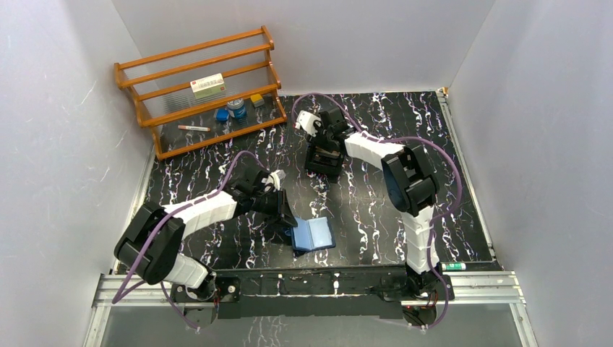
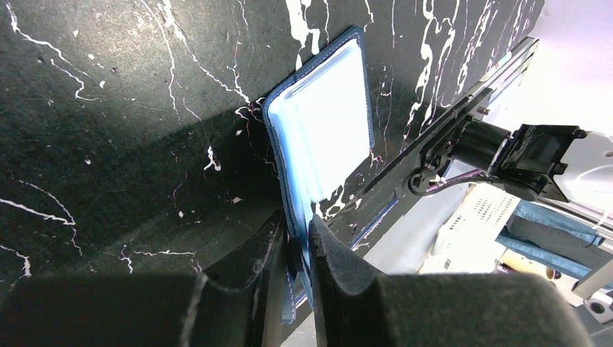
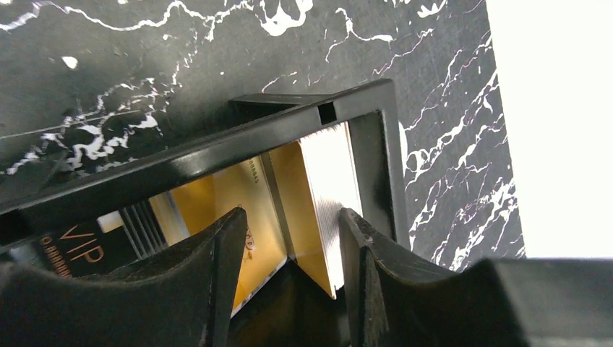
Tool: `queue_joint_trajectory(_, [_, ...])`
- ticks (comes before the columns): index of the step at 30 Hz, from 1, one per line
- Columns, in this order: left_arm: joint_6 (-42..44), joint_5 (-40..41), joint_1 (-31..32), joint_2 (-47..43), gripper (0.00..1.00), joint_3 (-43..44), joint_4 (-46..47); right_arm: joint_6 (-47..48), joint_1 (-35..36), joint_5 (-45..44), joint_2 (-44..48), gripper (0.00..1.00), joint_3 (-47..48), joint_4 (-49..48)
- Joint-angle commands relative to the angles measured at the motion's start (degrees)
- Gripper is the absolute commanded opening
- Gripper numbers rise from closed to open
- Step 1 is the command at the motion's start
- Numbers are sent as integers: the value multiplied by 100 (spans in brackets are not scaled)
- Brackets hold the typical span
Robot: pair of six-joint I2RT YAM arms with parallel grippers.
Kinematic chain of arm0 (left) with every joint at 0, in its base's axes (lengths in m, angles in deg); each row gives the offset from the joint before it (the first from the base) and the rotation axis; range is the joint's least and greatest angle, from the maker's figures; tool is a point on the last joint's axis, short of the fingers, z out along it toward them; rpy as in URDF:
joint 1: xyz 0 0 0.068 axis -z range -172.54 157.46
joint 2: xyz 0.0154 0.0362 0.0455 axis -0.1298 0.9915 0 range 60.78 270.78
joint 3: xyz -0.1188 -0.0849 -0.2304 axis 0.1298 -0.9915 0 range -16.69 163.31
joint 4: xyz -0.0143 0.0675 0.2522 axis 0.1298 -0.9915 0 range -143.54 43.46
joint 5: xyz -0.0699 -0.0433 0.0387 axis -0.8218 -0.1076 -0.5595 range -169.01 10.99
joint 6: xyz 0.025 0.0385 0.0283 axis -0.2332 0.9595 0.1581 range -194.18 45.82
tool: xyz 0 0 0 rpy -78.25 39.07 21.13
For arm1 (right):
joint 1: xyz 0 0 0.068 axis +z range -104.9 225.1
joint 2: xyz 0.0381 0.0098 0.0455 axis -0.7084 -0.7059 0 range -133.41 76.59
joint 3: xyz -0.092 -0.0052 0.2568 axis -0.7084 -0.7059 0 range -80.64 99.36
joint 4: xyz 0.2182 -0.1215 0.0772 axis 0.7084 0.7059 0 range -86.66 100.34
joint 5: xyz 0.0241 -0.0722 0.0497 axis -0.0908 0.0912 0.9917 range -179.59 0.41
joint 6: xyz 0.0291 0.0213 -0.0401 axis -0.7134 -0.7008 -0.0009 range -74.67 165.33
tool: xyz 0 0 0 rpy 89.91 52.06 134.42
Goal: Put the credit cards into the card holder
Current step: Pick up the credit card from the storage box.
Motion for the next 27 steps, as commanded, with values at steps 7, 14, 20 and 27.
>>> queue_joint_trajectory(7, [-126,-360,-32,39,16,-68,153,405,-18,-291,-246,57,301,-547])
queue_joint_trajectory(14, [-225,-365,-28,-43,16,-198,285,526,-17,-580,-308,46,245,-697])
queue_joint_trajectory(20, [-249,-403,-32,-15,16,-219,355,476,0,-690,-183,29,282,-772])
queue_joint_trajectory(27, [-264,-381,-30,-46,16,-277,380,224,0,-616,65,21,222,-895])
